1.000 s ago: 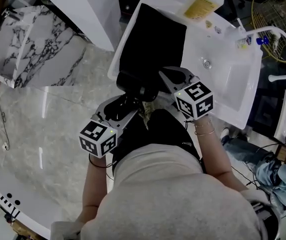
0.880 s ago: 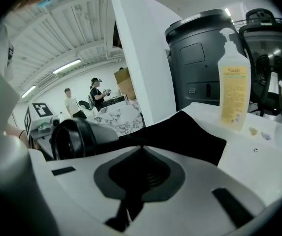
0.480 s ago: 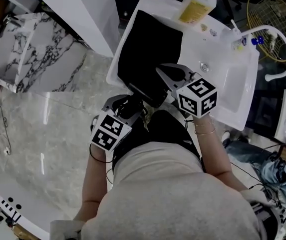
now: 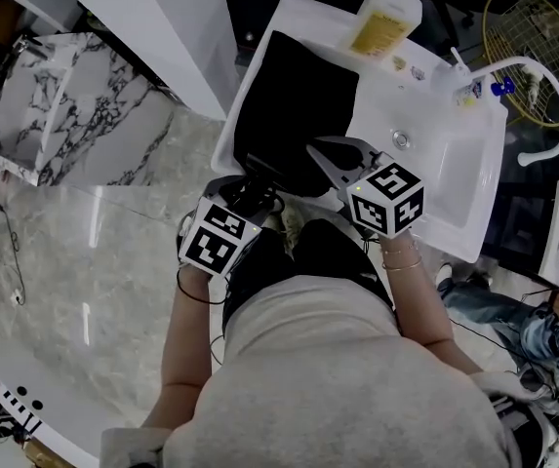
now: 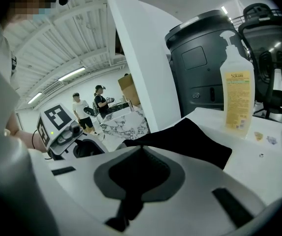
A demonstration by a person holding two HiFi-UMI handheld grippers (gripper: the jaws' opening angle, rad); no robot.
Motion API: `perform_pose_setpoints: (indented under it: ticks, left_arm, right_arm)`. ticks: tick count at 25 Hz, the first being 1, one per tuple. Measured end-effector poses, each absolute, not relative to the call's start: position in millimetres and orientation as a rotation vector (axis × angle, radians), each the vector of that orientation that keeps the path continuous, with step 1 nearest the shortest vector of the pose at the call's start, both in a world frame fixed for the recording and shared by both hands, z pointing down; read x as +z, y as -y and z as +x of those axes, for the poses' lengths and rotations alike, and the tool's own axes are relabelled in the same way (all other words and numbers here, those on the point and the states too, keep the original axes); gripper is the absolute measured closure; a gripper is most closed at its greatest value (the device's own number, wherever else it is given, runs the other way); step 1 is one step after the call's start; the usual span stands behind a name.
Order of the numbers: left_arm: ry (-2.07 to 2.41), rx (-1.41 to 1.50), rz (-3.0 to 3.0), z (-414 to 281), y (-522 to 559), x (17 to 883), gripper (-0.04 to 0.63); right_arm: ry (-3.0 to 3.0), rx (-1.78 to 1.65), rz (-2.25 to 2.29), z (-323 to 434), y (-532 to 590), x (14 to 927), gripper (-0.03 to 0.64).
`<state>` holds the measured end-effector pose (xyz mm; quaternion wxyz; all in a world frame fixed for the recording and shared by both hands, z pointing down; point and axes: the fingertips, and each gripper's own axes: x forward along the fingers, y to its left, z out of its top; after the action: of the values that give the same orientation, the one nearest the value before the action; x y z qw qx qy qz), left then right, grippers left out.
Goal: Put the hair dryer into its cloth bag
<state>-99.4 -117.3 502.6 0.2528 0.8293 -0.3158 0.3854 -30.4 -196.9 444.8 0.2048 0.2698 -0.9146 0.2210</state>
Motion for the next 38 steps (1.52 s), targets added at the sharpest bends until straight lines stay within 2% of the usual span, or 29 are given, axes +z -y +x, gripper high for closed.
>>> perform_pose_setpoints:
  ticks: [24, 38]
  left_arm:
    - [1.077, 1.373, 2.059, -102.2, 169.1, 532.4, 0.360]
    - [1.113, 1.136, 2.174, -111.7, 147.5, 498.6, 0.338]
  right_arm:
    - [2.506, 0.705, 0.649, -46.4, 173.9, 480.4, 0.607]
    - [2.522, 0.691, 0.715, -41.0, 177.1, 475.0, 0.607]
